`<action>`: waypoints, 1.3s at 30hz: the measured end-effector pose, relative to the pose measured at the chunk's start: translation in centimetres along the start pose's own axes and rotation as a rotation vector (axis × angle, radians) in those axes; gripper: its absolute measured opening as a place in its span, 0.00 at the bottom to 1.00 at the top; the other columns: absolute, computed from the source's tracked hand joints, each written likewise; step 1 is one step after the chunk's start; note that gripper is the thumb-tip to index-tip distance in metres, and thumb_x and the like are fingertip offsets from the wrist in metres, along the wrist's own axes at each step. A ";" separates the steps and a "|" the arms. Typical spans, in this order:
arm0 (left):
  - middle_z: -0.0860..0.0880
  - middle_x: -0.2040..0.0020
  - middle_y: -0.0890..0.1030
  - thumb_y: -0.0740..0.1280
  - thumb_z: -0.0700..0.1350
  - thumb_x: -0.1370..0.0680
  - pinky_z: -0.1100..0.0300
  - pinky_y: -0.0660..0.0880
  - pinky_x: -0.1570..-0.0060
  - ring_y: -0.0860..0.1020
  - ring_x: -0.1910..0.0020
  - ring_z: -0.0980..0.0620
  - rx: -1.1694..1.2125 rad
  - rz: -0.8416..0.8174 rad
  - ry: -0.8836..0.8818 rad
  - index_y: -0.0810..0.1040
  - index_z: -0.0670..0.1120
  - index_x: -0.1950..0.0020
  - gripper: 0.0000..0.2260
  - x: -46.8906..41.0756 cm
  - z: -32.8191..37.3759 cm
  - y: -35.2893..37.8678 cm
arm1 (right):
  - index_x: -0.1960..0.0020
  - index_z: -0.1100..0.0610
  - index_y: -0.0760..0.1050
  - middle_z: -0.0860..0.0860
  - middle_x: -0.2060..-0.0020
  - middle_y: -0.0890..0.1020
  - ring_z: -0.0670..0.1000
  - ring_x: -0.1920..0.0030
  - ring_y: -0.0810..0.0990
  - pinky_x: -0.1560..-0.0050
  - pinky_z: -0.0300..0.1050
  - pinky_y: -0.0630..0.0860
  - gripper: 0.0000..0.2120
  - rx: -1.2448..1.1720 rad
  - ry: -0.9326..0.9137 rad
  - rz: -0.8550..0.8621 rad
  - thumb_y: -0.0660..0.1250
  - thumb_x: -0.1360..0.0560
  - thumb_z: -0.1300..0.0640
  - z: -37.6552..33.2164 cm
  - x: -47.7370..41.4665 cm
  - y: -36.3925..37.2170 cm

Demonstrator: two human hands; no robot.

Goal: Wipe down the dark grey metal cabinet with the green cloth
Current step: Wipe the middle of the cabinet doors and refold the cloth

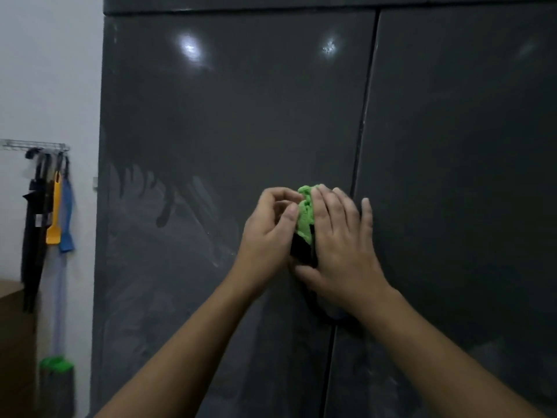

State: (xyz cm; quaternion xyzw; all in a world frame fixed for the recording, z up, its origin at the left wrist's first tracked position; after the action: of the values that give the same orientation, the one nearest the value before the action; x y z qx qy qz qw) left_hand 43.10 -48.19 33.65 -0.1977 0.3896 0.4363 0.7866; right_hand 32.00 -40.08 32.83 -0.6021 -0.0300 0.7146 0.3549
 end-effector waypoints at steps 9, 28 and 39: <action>0.53 0.58 0.86 0.60 0.33 0.29 0.34 0.77 0.50 0.84 0.55 0.41 -0.344 0.198 0.091 0.79 0.51 0.55 0.15 -3.7 0.1 -10.5 | 0.28 0.48 0.74 0.43 0.30 0.75 0.51 0.31 0.73 0.31 0.59 0.63 0.28 -0.111 -0.119 0.317 0.64 0.28 0.55 -1.5 -2.1 0.9; 0.52 0.32 0.64 0.62 0.45 0.28 0.29 0.41 0.28 0.60 0.26 0.49 -0.871 -0.017 0.318 0.69 0.53 0.32 0.24 -5.2 -5.3 -14.6 | 0.37 0.47 0.80 0.42 0.35 0.79 0.53 0.47 0.77 0.50 0.51 0.69 0.21 -0.119 -0.247 0.259 0.70 0.29 0.54 -7.7 -2.3 4.0; 0.53 0.26 0.63 0.63 0.47 0.30 0.30 0.46 0.27 0.58 0.24 0.47 -0.886 -0.130 0.367 0.66 0.54 0.26 0.31 -6.6 -6.9 -22.1 | 0.36 0.49 0.81 0.43 0.36 0.81 0.54 0.49 0.78 0.49 0.56 0.74 0.17 -0.173 -0.078 0.357 0.68 0.24 0.54 -7.0 -4.4 2.3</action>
State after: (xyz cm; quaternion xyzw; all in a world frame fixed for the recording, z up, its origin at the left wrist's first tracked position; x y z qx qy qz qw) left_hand 56.60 -68.16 33.94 -0.6115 0.2854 0.4680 0.5706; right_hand 37.20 -46.91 33.48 -0.5981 0.0022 0.7836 0.1682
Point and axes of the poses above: each hand's wrist, its own x-axis away from the middle knuckle, its own y-axis out of the palm, z = x × y, the point moved 4 cm from there along -x, towards the middle knuckle
